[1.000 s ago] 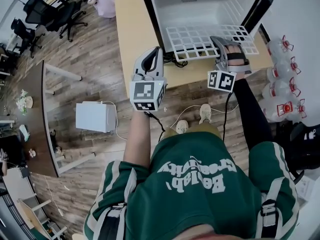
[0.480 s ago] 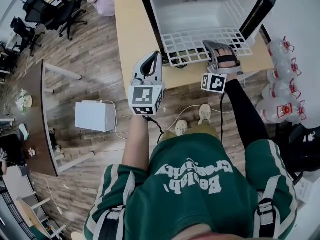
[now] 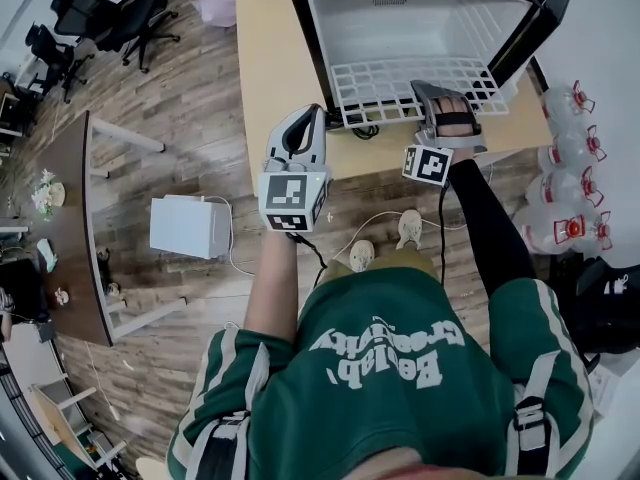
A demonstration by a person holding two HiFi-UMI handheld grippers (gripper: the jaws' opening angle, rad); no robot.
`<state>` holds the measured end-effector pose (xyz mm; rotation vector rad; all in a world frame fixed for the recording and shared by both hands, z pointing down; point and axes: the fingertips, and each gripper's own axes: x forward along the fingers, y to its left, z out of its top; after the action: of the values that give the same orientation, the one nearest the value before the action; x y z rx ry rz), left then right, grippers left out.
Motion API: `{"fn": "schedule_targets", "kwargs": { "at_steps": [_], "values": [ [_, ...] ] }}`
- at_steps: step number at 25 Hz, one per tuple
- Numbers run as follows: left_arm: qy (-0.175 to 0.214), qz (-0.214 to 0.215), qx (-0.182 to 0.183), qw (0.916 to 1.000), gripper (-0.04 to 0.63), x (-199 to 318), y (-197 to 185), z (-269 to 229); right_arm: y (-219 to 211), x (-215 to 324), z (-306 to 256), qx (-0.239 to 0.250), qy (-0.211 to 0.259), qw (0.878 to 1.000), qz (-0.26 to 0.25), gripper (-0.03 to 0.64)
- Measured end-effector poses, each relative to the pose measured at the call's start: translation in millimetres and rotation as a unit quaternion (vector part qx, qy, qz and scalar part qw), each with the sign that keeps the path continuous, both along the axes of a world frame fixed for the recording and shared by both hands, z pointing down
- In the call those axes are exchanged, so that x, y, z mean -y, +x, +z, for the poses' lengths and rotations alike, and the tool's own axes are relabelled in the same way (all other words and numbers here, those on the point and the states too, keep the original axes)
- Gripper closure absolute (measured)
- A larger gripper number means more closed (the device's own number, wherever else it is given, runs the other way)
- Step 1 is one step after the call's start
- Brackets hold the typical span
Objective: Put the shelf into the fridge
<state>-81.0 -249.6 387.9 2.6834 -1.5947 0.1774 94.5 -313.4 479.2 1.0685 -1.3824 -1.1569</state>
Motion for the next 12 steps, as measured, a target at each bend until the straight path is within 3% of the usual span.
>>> {"fn": "schedule_targets", "kwargs": {
  "at_steps": [12],
  "values": [
    [-0.012, 0.002, 0.002, 0.9999, 0.597, 11, -2, 10, -1, 9, 10, -0.033, 0.022, 0.999, 0.031, 0.595]
  ]
}}
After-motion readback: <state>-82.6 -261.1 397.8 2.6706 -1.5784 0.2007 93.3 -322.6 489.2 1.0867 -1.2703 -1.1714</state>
